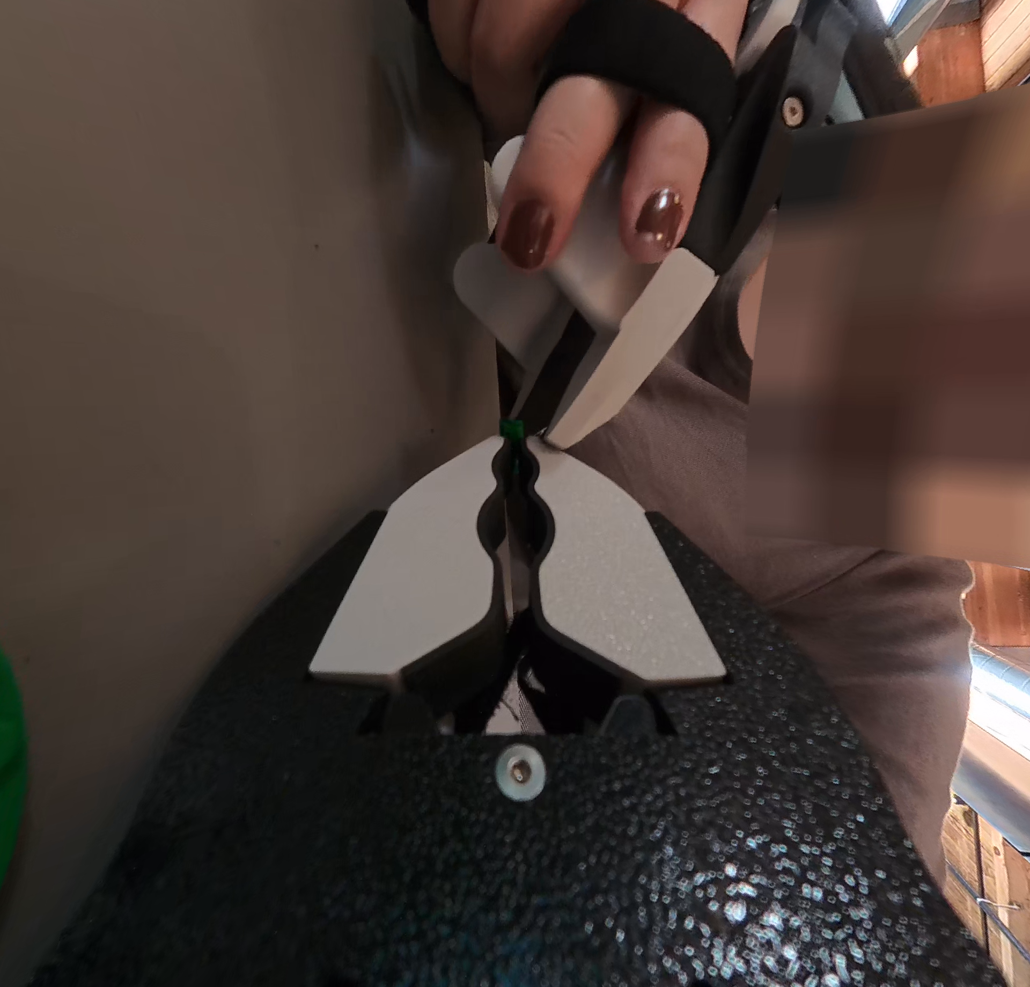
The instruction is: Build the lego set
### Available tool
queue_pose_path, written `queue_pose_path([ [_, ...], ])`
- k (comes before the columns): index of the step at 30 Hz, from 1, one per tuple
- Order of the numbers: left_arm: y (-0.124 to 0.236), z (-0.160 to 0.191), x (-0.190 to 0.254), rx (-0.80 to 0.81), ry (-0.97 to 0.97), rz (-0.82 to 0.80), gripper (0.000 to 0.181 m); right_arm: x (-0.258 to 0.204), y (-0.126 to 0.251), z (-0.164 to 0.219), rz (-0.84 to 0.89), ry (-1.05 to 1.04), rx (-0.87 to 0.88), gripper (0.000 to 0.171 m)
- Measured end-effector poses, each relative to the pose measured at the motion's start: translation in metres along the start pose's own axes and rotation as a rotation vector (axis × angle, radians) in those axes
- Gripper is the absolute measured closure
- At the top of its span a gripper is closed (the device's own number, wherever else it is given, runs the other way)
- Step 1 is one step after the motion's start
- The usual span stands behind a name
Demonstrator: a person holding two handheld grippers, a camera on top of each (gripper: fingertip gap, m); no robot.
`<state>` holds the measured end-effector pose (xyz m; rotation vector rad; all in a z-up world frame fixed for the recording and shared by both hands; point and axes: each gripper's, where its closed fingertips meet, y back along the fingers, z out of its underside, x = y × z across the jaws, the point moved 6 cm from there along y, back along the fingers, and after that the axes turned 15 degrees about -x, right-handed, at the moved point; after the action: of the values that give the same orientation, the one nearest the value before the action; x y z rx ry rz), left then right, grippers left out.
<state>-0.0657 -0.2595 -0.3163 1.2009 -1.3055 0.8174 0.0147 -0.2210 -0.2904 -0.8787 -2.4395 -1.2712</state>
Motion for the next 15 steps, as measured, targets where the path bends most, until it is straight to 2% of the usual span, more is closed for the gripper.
queue_pose_path([
  [15,-0.0008,-0.0001,0.0008,-0.007,-0.013,-0.002,0.181,-0.0002,0.0006,-0.0011,-0.037,-0.004,0.018,0.140],
])
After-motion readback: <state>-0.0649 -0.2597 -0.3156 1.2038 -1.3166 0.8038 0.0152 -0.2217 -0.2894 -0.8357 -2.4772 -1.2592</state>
